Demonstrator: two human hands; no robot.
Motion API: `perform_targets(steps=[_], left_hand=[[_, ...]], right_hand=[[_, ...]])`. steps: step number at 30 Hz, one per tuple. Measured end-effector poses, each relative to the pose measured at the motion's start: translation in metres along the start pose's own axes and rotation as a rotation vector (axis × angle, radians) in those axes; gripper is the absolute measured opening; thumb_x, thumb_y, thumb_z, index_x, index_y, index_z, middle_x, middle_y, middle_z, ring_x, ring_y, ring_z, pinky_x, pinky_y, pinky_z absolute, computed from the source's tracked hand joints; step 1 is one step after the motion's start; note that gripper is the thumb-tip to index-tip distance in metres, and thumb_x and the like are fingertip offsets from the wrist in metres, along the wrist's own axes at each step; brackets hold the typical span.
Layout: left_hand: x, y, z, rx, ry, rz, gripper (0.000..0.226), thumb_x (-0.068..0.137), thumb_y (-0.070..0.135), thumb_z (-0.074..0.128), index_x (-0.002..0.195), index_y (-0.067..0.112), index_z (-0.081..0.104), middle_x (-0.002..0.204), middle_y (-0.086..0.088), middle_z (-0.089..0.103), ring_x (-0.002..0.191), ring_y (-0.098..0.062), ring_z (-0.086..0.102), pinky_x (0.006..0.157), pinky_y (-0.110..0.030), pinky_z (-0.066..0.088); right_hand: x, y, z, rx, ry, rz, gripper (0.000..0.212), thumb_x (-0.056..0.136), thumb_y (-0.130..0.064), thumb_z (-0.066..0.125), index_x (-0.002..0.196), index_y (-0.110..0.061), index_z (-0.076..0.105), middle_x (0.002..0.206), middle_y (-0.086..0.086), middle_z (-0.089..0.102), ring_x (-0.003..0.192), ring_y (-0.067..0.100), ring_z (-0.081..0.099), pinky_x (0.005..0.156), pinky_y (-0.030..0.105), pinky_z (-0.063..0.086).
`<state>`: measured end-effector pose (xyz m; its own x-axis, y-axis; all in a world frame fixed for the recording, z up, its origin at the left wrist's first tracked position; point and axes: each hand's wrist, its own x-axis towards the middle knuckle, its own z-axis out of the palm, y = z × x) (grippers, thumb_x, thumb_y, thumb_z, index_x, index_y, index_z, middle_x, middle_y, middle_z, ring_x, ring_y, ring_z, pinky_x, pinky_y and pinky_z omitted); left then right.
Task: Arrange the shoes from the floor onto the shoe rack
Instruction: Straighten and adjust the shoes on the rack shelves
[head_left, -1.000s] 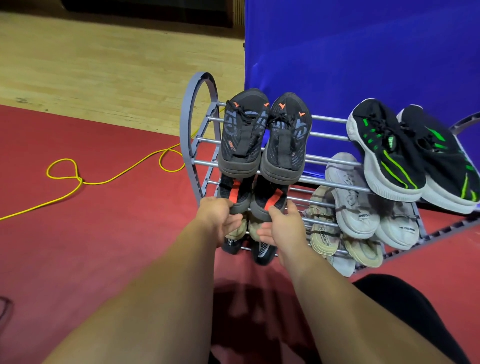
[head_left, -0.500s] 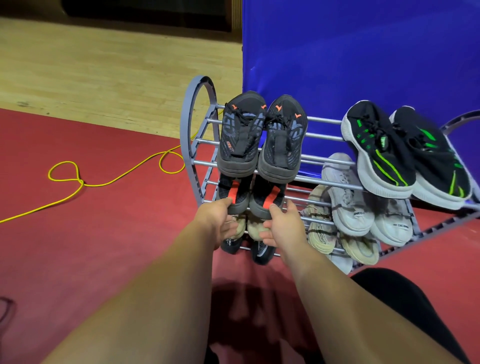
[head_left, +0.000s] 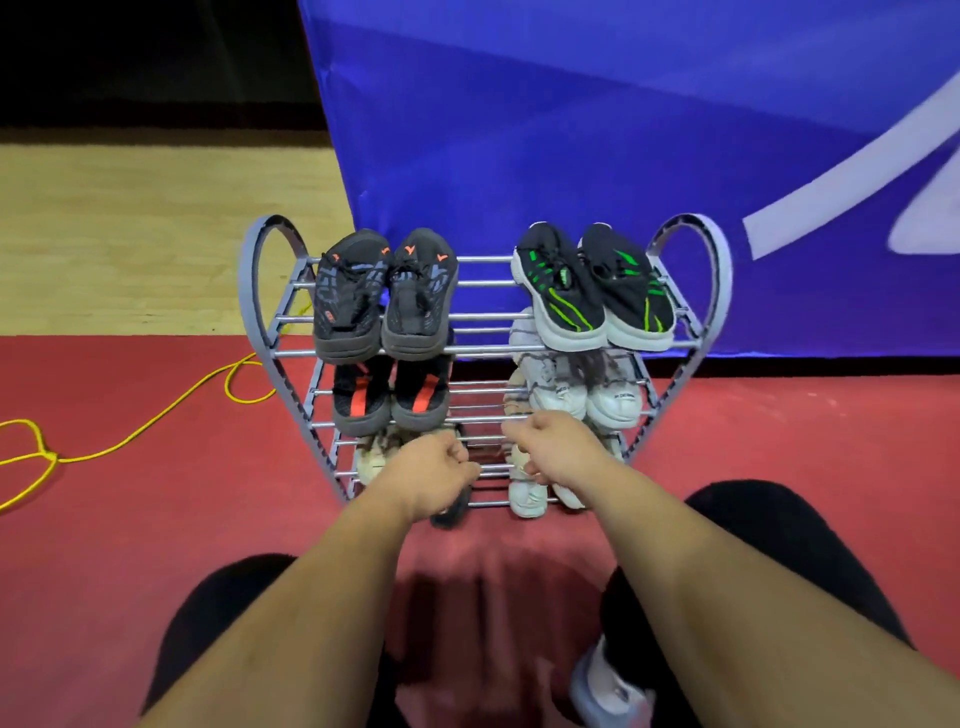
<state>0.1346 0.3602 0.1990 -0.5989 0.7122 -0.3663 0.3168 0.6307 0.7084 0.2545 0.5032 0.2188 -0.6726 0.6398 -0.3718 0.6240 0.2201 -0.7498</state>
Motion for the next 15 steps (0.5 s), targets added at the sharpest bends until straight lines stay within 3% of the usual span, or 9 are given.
perform_targets(steps=[4,7,11,15], left_hand=[[0.007,0.014,0.023,0.112,-0.047,0.03,0.019,0.087,0.033,0.068,0.086,0.015,0.062,0.07,0.006,0.063,0.065,-0.016,0.055,0.06,-0.028,0.042],[0.026,0.022,0.04,0.149,-0.068,0.025,0.018,0.087,0.031,0.068,0.079,0.016,0.063,0.067,0.005,0.066,0.064,-0.018,0.06,0.065,-0.032,0.052],[0.053,0.02,0.067,0.166,-0.1,-0.036,0.023,0.085,0.023,0.063,0.064,0.019,0.055,0.057,0.001,0.059,0.053,-0.021,0.052,0.056,-0.037,0.052],[0.086,0.011,0.087,0.236,-0.141,-0.119,0.015,0.09,0.021,0.063,0.076,0.021,0.061,0.082,-0.004,0.067,0.078,-0.025,0.063,0.079,-0.036,0.056]], right_hand=[[-0.011,0.035,-0.049,0.013,-0.014,0.05,0.042,0.09,-0.047,0.064,0.094,-0.005,0.065,0.081,0.008,0.065,0.067,0.026,0.07,0.06,0.036,0.051],[-0.006,0.082,-0.077,0.064,0.002,0.155,0.037,0.083,-0.05,0.064,0.088,-0.013,0.064,0.079,0.005,0.063,0.058,0.02,0.063,0.058,0.033,0.046],[0.012,0.138,-0.085,0.12,0.048,0.332,0.021,0.093,-0.028,0.061,0.083,-0.01,0.059,0.078,0.01,0.061,0.052,0.023,0.056,0.057,0.029,0.043],[0.041,0.165,-0.083,0.012,-0.054,0.37,0.023,0.096,-0.029,0.06,0.09,-0.007,0.064,0.085,0.01,0.068,0.064,0.025,0.068,0.062,0.035,0.053]])
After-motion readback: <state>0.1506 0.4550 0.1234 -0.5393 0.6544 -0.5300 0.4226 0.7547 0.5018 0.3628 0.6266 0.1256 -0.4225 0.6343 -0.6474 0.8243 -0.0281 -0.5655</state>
